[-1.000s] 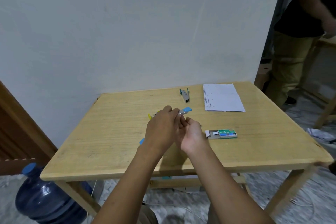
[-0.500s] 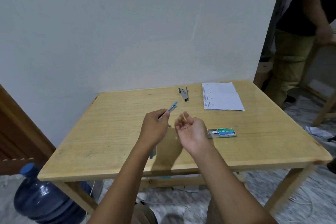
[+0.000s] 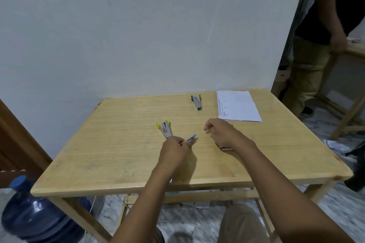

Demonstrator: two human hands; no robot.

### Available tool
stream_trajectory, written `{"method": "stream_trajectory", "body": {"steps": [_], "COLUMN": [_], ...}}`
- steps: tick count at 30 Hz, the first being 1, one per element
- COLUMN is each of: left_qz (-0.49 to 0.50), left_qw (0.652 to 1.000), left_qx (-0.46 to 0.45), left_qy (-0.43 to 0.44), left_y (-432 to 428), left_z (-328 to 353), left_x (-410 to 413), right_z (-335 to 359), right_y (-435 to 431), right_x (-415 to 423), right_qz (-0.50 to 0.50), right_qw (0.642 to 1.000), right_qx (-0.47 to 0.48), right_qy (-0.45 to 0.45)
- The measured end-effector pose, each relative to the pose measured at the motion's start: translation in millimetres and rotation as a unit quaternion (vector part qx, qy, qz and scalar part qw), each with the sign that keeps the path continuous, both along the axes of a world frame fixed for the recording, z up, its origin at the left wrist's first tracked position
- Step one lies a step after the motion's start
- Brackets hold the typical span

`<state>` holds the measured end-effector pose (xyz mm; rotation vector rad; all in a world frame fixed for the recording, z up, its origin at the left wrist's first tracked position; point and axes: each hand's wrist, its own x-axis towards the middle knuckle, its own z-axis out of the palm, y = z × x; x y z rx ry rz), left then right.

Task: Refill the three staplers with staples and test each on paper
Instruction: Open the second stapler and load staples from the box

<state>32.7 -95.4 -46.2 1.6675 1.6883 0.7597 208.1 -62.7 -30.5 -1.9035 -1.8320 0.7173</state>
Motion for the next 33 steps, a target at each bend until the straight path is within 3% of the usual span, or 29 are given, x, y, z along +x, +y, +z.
{"method": "stream_trajectory", "body": {"steps": [8, 14, 22, 26, 33], "left_qz": [0.010, -0.005, -0.008, -0.006, -0.004], "left_qw": [0.998, 0.998, 0.997, 0.997, 1.000], "left_qx": [0.014, 0.021, 0.025, 0.030, -0.006], "left_qy": [0.054, 0.063, 0.067, 0.067, 0.012], "left_y": [3, 4, 2, 2, 1], "left_z": [-5, -4, -5, -5, -3], "left_x": [3, 2, 1, 1, -3], "right_z": [18, 8, -1, -2, 3], "right_y": [-30, -39, -33, -31, -34], "right_x": [49, 75, 65, 62, 60], "right_qz": [-0.034, -0.024, 0.022, 0.022, -0.016], "right_qw": [0.995, 0.995, 0.979, 0.981, 0.993], "right_qx": [0.090, -0.022, -0.002, 0.015, 0.072], "right_qy": [0.020, -0.095, -0.204, -0.195, -0.088]}}
